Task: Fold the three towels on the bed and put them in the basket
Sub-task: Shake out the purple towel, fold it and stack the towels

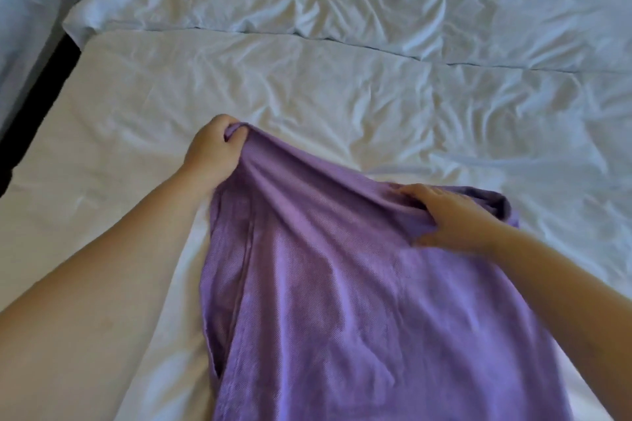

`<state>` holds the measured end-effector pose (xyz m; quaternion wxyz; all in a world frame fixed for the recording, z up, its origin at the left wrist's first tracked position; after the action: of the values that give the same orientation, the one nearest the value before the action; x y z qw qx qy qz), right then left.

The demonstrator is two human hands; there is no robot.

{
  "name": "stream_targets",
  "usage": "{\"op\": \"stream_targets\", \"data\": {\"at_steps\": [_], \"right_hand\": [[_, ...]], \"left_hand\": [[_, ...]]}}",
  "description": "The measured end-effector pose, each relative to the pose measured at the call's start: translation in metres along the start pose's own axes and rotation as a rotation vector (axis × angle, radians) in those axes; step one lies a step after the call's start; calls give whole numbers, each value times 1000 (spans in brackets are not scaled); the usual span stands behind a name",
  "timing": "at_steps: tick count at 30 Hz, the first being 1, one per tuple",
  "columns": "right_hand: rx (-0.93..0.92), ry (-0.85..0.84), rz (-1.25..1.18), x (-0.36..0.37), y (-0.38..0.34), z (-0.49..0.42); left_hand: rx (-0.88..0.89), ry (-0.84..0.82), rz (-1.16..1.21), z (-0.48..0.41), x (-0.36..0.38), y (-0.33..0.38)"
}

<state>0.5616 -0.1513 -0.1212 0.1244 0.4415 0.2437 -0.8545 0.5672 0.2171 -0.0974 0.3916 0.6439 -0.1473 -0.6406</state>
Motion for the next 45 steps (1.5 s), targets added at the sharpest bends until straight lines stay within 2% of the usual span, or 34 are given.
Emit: {"op": "stream_targets", "data": {"at_steps": [2,4,6,8,10,11,13,15,17,18,22,24,27,32,34,37,40,42,45], "right_hand": [[61,32,83,-14,27,10],[160,-24,201,-21,56,17],[234,-104,222,-21,83,22],[268,-117,7,-20,102,24],[279,-12,-200,-27,114,25],[279,39,-214,-31,117,26],[294,47,-129,-35,124,26],[303,-110,89,-34,127,26],[316,-296,371,-35,129,27],[314,-341,480,-38,131,26],[348,-274,674,-69,136,19],[393,-221,740,-85,144,16],[508,-55,732,-109,159,11],[637,217,658,-126,184,4],[643,245,603,-124,187,0],[637,206,514,-110,188,-4],[559,322,261,-93,165,-8],[432,439,45,-78,124,-10],[281,514,-154,-45,49,-7]], "left_hand": [[-46,-59,-63,-11,1,-7],[-92,-185,-154,-16,15,-15],[-135,-281,-115,-16,31,-16],[-176,-337,-39,-14,43,-12],[-171,-326,-127,-14,49,-9],[-176,-301,-154,-14,49,-8],[-256,-325,-9,-12,52,-7],[-345,-466,144,-8,60,-4],[-353,-591,90,-8,63,4],[-329,-600,27,-11,60,9],[-250,-374,-44,-39,34,24],[-181,-320,-122,-50,27,34],[-45,-269,-234,-64,24,52],[-48,-85,-74,-80,27,58],[-67,-65,-74,-84,35,51],[-85,-97,-261,-85,56,41],[-119,38,-346,-68,52,41],[-56,140,-268,-40,45,43],[-106,89,-108,24,46,21]]}}
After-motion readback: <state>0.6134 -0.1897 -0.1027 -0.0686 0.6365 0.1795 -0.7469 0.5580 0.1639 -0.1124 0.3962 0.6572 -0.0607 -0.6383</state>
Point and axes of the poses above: each hand's wrist, its own z-axis away from the middle knuckle, its own x-axis out of the palm, y = z × x, the point moved 7 cm from there along -z, towards the middle knuckle, and after that the axes turned 6 degrees about -y, right-handed, at the moved point
